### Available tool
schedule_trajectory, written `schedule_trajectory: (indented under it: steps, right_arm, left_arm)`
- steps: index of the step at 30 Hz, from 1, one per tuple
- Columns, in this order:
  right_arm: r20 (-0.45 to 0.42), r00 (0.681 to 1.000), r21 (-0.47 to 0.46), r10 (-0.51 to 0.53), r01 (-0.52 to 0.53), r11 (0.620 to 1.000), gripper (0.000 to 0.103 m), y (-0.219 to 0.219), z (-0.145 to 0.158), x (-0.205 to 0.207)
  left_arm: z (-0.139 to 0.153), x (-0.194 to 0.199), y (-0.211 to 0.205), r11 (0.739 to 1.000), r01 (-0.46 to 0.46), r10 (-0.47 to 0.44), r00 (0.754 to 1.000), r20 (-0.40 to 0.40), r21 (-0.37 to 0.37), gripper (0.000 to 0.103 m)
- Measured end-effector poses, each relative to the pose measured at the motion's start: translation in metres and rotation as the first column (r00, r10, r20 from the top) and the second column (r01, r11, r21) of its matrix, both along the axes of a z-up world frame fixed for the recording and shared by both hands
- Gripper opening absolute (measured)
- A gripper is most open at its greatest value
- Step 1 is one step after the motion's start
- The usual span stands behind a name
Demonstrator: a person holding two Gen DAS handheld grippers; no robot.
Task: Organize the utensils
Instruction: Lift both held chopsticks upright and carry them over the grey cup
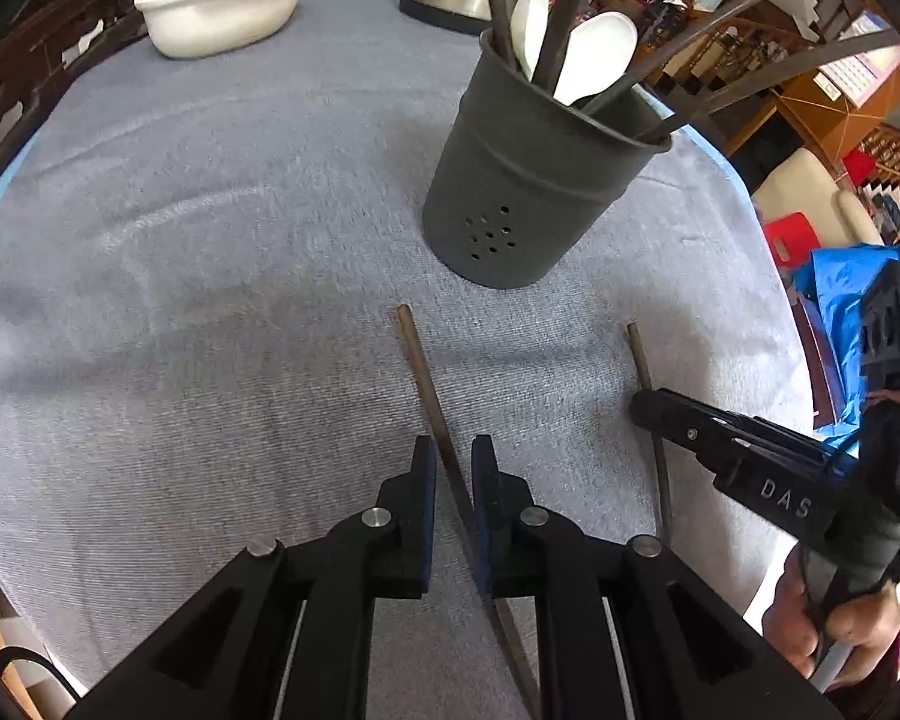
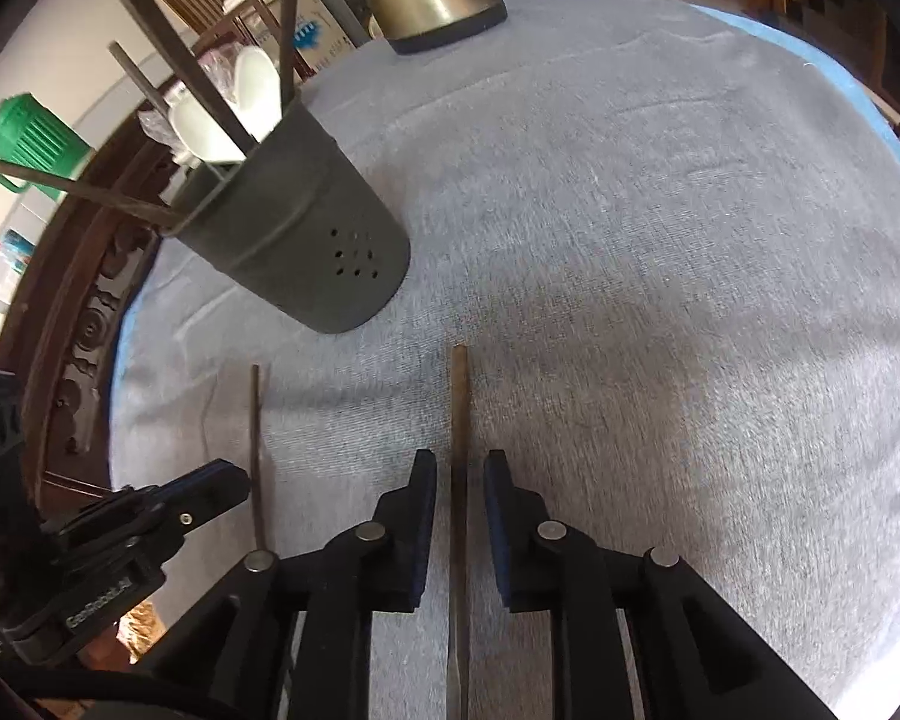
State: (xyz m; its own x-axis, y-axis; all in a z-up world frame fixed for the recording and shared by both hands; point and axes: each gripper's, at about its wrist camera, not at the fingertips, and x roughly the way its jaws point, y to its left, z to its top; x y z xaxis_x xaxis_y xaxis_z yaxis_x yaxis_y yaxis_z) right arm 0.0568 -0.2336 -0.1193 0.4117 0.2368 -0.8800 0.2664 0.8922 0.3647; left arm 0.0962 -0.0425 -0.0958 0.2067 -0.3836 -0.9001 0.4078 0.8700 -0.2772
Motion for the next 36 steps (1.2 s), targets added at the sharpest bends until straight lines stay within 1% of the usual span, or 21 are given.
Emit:
schedule_trajectory:
  steps: [4,7,11,13,19,22,24,26,30,31,33,34,35,36]
  right_arm:
    - [0.008,1.000,-0.068,0.021,-0.021,0.997,0.018,0.008,0.001,0.006]
    - [0.006,0.999,-0.105,0.034,-0.033,0.994,0.009,0.010,0.001,0.007]
    - [0.026,0.999,-0.067,0.028,-0.026,0.997,0.007,0.003,0.003,0.002]
    - [0.059,0.998,-0.044,0.026,-0.024,0.999,0.007,-0.001,0.009,-0.004]
    - [0.179,0.984,0.004,0.024,-0.025,1.000,0.007,-0.007,0.038,-0.020]
    - [0.241,0.970,0.014,0.021,-0.025,1.000,0.007,-0.004,0.057,-0.028]
    - [0.264,0.964,0.003,0.025,-0.026,1.000,0.007,-0.002,0.064,-0.030]
    - [0.251,0.967,-0.015,0.029,-0.026,1.000,0.007,0.003,0.066,-0.028]
    - [0.181,0.984,-0.001,0.002,-0.002,1.000,0.010,-0.005,0.059,-0.028]
    - [0.152,0.988,-0.004,0.006,-0.005,1.000,0.013,-0.006,0.054,-0.025]
    - [0.103,0.994,-0.010,0.018,-0.017,1.000,0.025,-0.004,0.045,-0.018]
    - [0.081,0.996,-0.014,0.024,-0.023,1.000,0.036,-0.003,0.041,-0.017]
    - [0.058,0.998,-0.015,0.034,-0.033,0.999,0.050,-0.001,0.036,-0.014]
    - [0.048,0.998,-0.015,0.043,-0.042,0.999,0.057,0.002,0.033,-0.012]
  left_arm:
    - [-0.010,0.008,-0.009,1.000,-0.019,0.019,0.999,-0.035,0.001,0.011]
    - [-0.013,0.013,-0.013,1.000,-0.028,0.029,0.999,-0.023,0.002,0.009]
    - [-0.010,0.015,-0.012,0.999,-0.041,0.041,0.999,-0.006,-0.006,0.008]
    - [-0.003,0.013,-0.009,0.999,-0.041,0.041,0.999,0.016,-0.016,0.007]
    - [0.037,-0.003,0.004,0.998,-0.044,0.049,0.991,0.122,-0.049,0.006]
    - [0.058,-0.012,0.006,0.997,-0.043,0.054,0.982,0.183,-0.064,0.006]
    - [0.069,-0.018,0.008,0.997,-0.042,0.056,0.975,0.213,-0.070,0.006]
    - [0.079,-0.026,0.013,0.996,-0.044,0.061,0.969,0.241,-0.077,0.006]
    - [0.095,-0.043,0.017,0.996,-0.038,0.061,0.952,0.300,-0.084,0.006]
    - [0.098,-0.046,0.018,0.996,-0.035,0.060,0.948,0.311,-0.086,0.006]
    - [0.101,-0.055,0.021,0.996,-0.023,0.054,0.937,0.346,-0.092,0.006]
    - [0.102,-0.056,0.023,0.995,-0.020,0.052,0.933,0.355,-0.093,0.006]
    - [0.104,-0.060,0.024,0.995,-0.013,0.049,0.927,0.372,-0.098,0.006]
    - [0.105,-0.061,0.024,0.995,-0.009,0.047,0.923,0.382,-0.101,0.006]
